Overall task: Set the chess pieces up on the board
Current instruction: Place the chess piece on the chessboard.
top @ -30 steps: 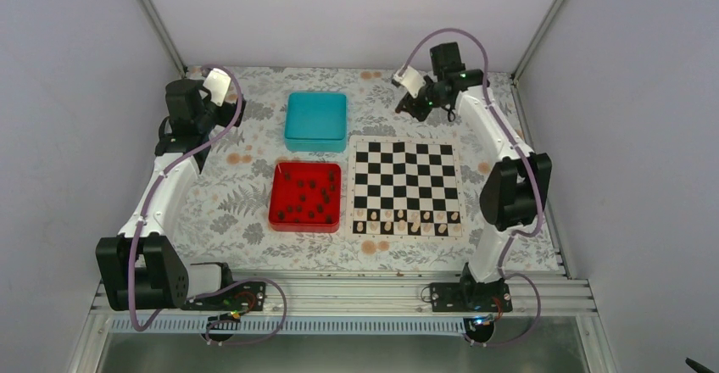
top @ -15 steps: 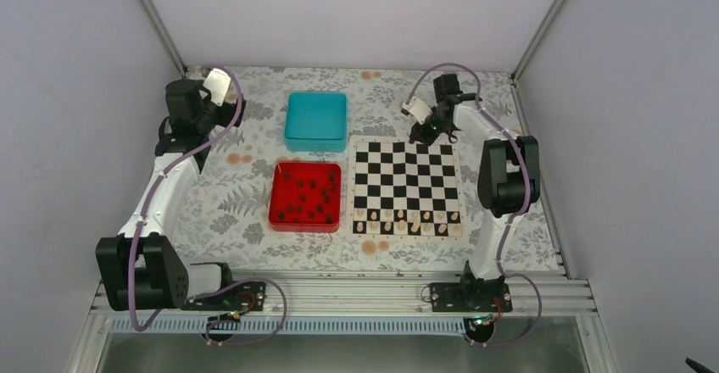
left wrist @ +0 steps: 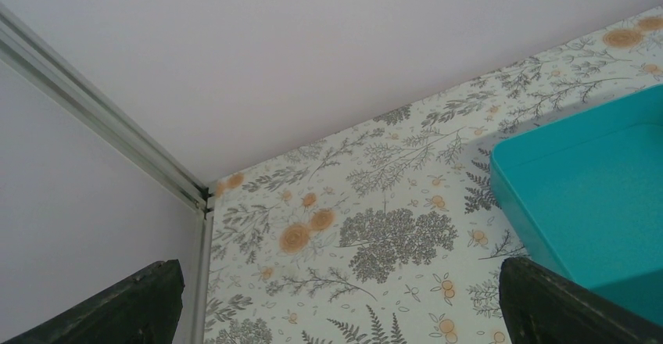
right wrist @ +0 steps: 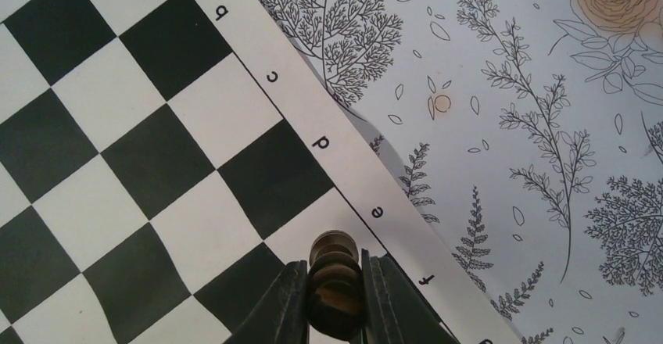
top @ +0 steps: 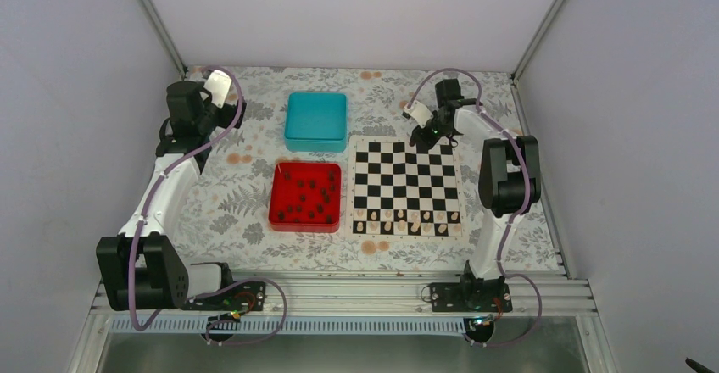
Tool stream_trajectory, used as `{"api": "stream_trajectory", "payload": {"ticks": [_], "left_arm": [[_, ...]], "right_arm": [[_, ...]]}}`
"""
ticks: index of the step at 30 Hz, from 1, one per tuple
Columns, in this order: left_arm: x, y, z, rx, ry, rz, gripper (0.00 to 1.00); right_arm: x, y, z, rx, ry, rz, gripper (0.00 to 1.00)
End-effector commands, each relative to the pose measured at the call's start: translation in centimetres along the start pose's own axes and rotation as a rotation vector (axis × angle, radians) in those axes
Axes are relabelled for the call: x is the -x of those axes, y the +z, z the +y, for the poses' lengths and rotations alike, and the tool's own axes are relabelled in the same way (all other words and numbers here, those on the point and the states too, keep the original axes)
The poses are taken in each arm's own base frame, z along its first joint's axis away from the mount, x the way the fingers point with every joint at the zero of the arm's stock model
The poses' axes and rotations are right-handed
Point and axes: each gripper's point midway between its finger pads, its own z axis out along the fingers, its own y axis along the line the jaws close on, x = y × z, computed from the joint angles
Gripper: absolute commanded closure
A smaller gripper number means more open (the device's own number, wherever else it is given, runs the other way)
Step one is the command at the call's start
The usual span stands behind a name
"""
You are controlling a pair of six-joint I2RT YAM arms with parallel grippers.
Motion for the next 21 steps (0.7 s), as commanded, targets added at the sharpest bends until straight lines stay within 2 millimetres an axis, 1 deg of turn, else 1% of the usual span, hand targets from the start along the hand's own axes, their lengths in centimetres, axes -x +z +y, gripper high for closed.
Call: {"api": "stream_trajectory", "payload": {"ticks": [1, 6, 12, 14, 17, 19, 21], "left_arm": [[0.0, 0.0, 0.3, 0.019, 0.005, -0.009, 0.00], [0.0, 0.1, 0.4, 0.023, 0.006, -0.009, 0.00], [-0.4, 0.2, 0.3, 0.028, 0.008, 0.000, 0.00], [-0.5, 0.3, 0.3, 0.028, 0.009, 0.003, 0.00], [-0.5, 0.2, 0.3, 0.027, 0.010, 0.002, 0.00], [-0.5, 0.3, 0.3, 0.028, 0.011, 0.001, 0.00], [-0.5, 0.3, 0.3, 0.026, 0.009, 0.001, 0.00]], "right_arm": [[0.8, 0.5, 0.5, 0.028, -0.014, -0.029, 0.96], [1.5, 1.1, 1.0, 0.054, -0.022, -0.038, 0.96], [2.0, 2.5, 2.0, 0.070, -0.049, -0.022, 0.96], [1.5, 3.3, 2.0, 0.057, -0.052, 0.009, 0.96], [0.2, 4.5, 1.3, 0.018, -0.048, 0.072, 0.96], [-0.4, 4.7, 0.9, -0.009, -0.046, 0.095, 0.96], [-0.5, 4.5, 0.9, -0.013, -0.051, 0.093, 0.96]]}}
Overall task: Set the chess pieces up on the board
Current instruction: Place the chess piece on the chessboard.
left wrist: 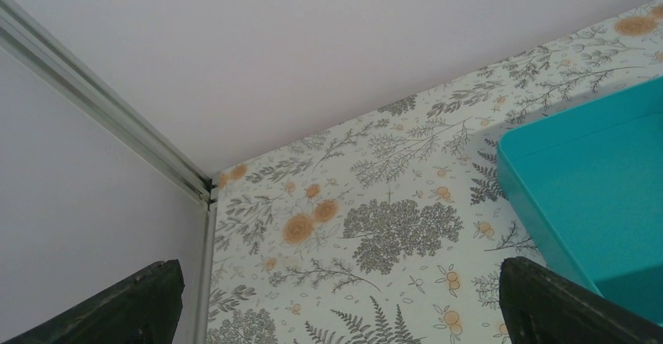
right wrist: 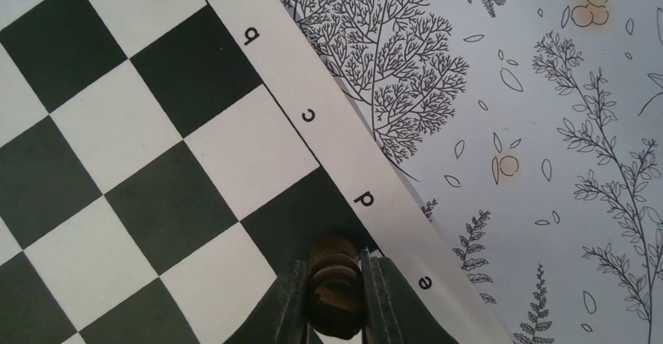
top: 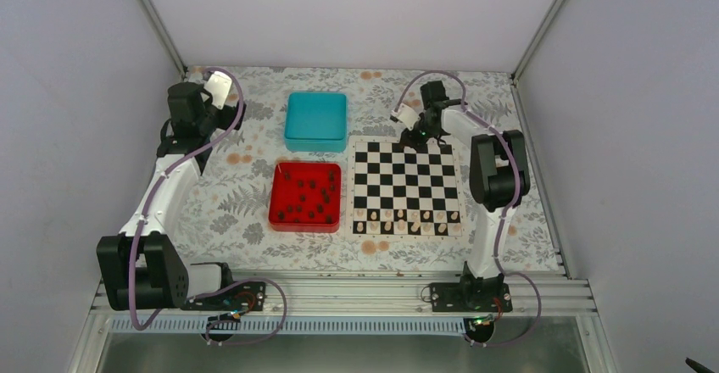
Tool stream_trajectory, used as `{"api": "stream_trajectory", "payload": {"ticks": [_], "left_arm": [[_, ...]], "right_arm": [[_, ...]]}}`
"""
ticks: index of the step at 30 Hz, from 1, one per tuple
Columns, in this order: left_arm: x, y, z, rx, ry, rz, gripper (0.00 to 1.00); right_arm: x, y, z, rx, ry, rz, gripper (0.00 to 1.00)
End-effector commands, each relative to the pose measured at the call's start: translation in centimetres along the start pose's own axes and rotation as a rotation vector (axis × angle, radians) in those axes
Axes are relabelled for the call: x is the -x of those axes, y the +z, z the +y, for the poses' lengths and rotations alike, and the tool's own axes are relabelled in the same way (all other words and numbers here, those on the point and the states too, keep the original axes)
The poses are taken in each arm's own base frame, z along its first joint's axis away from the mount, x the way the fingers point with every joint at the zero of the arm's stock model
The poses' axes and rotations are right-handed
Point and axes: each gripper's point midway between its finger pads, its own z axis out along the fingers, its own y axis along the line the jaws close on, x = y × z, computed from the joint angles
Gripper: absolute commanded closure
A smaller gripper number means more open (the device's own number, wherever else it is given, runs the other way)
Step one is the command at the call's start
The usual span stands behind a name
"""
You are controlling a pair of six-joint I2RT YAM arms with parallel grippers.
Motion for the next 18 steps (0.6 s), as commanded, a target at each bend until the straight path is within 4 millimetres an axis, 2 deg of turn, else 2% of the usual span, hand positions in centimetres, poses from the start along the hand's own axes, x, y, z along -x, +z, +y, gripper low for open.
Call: {"api": "stream_trajectory", "payload": {"ticks": [1, 10, 14, 18], "left_arm": [[0.2, 0.2, 0.3, 0.012, 0.007, -0.018, 0.00], [0.4, 0.0, 0.2, 0.010, 0.006, -0.024, 0.00], [0.5, 0.0, 0.2, 0.007, 0.004, -0.025, 0.00], [0.5, -0.1, 0.2, 0.006, 0.004, -0.025, 0.00]], "right_arm": [[-1.4, 1.2, -0.4, -0.038, -0.003, 0.058, 0.96], [2.0, -3.6, -0.2, -0.075, -0.038, -0.068, 0.96], [2.1, -4.5, -0.7, -0.090, -0.035, -0.071, 0.96], [1.4, -4.2, -0.8, -0.083, -0.028, -0.058, 0.96]]}}
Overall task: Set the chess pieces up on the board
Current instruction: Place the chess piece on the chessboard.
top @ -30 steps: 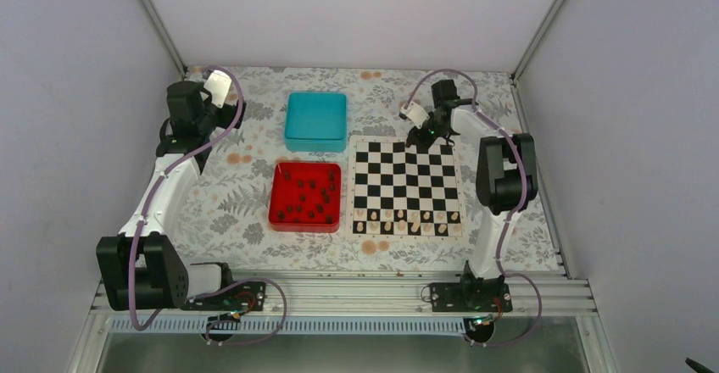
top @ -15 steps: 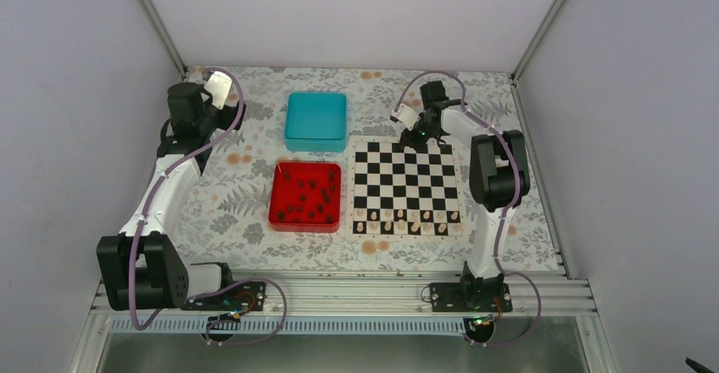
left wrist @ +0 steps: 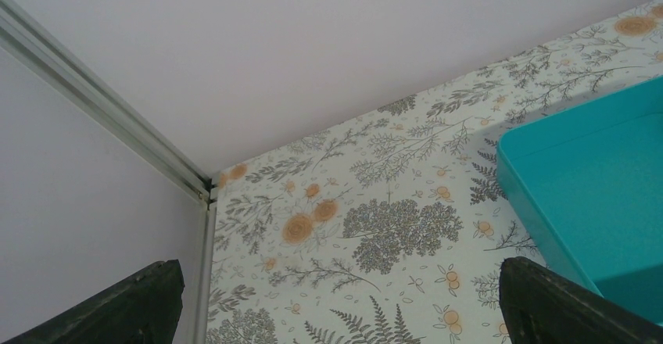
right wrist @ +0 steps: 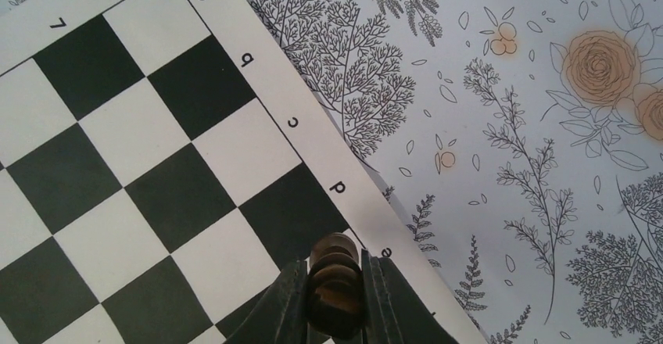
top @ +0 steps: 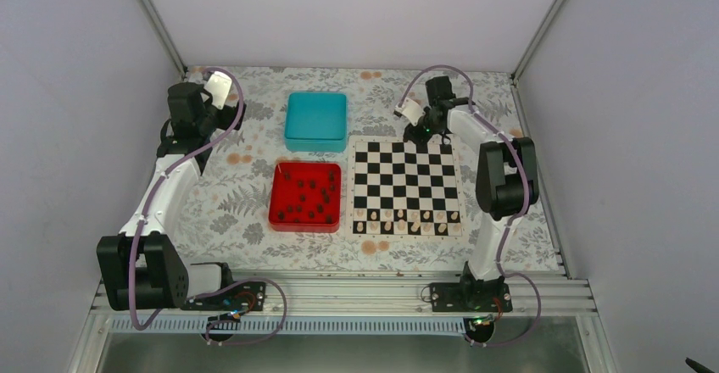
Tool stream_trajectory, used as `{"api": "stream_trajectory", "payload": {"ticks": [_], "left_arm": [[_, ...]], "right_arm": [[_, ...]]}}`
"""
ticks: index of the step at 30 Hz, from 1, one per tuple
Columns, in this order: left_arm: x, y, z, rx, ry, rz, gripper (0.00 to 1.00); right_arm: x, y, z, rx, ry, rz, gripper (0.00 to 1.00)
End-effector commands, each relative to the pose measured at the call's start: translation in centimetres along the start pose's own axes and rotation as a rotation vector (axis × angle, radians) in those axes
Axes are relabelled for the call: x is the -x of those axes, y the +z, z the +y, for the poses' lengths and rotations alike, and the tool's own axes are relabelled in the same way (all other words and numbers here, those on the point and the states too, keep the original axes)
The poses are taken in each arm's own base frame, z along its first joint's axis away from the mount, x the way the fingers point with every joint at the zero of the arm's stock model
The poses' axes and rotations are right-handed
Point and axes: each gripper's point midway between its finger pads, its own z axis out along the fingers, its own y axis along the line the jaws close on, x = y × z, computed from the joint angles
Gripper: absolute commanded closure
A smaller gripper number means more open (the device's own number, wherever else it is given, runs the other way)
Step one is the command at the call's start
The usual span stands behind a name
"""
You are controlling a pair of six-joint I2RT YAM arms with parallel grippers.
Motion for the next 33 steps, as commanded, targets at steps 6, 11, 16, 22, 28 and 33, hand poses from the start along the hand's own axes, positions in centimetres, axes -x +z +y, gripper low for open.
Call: {"api": "stream_trajectory", "payload": {"ticks": [6, 11, 16, 22, 28, 33], "left_arm": [[0.6, 0.0, 0.2, 0.005, 0.004, -0.025, 0.00], [0.6, 0.0, 0.1, 0.000, 0.003, -0.027, 0.00], [0.6, 0.1, 0.1, -0.002, 0.001, -0.024, 0.00], [0.5, 0.1, 0.1, -0.002, 0.000, -0.023, 0.00], [0.3, 0.2, 0.1, 0.001, 0.002, -0.019, 0.00], [0.4, 0.2, 0.0, -0.004, 0.001, -0.021, 0.00]], "right_arm": [[-1.0, 0.0, -0.4, -0.008, 0.008, 0.003, 0.96], [-2.0, 0.4, -0.6, -0.008, 0.024, 0.013, 0.96], [-3.0, 1.2, -0.5, 0.002, 0.031, 0.028, 0.96], [-3.5, 1.8, -0.3, 0.016, 0.037, 0.035, 0.96], [-3.7, 2.2, -0.6, -0.001, 0.034, 0.035, 0.96], [-3.7, 2.4, -0.7, -0.006, 0.036, 0.031, 0.96]]}}
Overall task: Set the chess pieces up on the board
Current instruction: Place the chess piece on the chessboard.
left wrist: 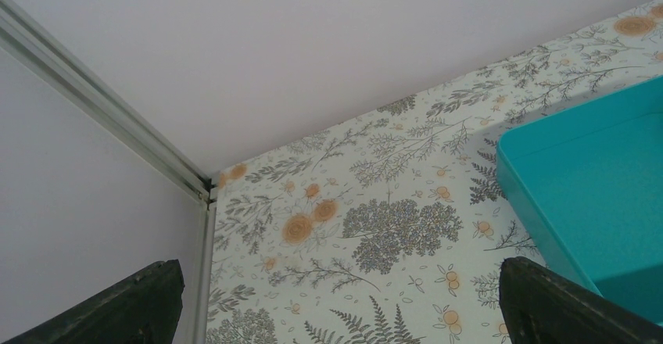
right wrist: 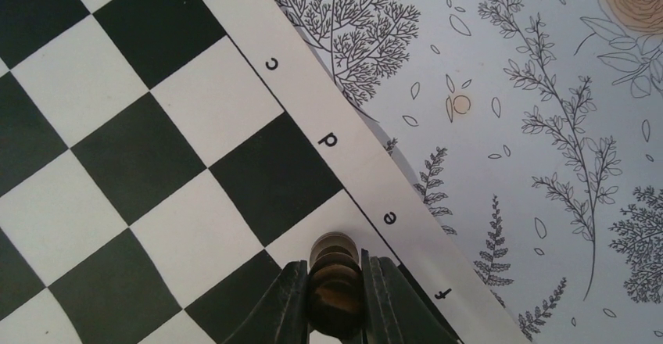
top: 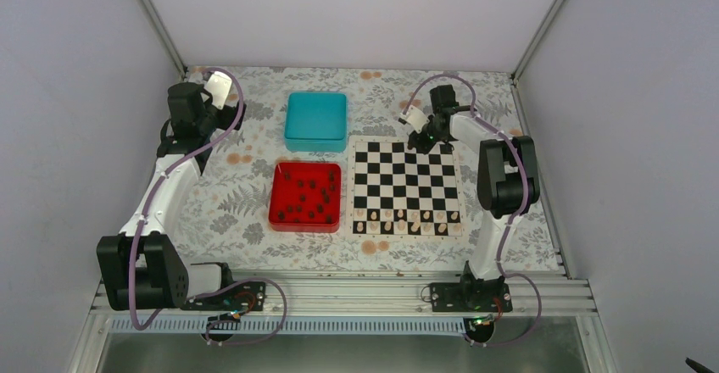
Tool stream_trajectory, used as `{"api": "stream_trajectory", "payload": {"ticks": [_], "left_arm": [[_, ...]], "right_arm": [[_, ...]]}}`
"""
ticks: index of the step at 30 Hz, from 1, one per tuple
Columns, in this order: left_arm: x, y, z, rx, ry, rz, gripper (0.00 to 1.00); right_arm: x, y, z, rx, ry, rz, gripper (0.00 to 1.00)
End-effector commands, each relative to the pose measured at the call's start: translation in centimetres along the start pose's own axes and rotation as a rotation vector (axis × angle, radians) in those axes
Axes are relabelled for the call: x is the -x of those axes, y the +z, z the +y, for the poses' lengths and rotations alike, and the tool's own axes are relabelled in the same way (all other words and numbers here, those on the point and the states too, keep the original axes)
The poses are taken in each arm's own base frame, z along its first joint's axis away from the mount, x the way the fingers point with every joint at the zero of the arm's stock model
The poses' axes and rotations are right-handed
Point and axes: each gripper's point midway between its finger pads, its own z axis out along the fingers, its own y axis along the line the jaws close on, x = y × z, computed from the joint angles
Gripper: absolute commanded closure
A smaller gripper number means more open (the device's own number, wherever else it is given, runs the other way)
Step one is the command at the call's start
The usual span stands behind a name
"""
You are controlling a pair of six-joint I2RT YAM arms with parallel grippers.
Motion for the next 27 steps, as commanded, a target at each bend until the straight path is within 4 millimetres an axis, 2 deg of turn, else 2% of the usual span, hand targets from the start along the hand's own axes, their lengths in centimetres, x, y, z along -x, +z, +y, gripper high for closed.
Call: {"api": "stream_trajectory", "payload": {"ticks": [1, 13, 15, 17, 27], "left_arm": [[0.3, 0.2, -0.1, -0.008, 0.001, -0.020, 0.00], [0.1, 0.4, -0.4, -0.022, 0.005, -0.016, 0.00], [0.1, 0.3, -0.3, -0.021, 0.005, -0.019, 0.00], [0.1, 0.3, -0.4, -0.021, 0.007, -0.019, 0.00], [0.1, 0.3, -0.3, -0.015, 0.009, -0.022, 0.00]], "right_arm": [[-0.7, 1.0, -0.3, -0.005, -0.001, 0.006, 0.96], [-1.8, 1.7, 0.1, 0.013, 0.002, 0.042, 0.93], [-1.7, 1.5, 0.1, 0.004, -0.003, 0.037, 0.87], [-1.5, 1.1, 0.0, -0.004, 0.000, 0.025, 0.74], [0.7, -1.7, -0.6, -0.040, -0.013, -0.049, 0.50]]}}
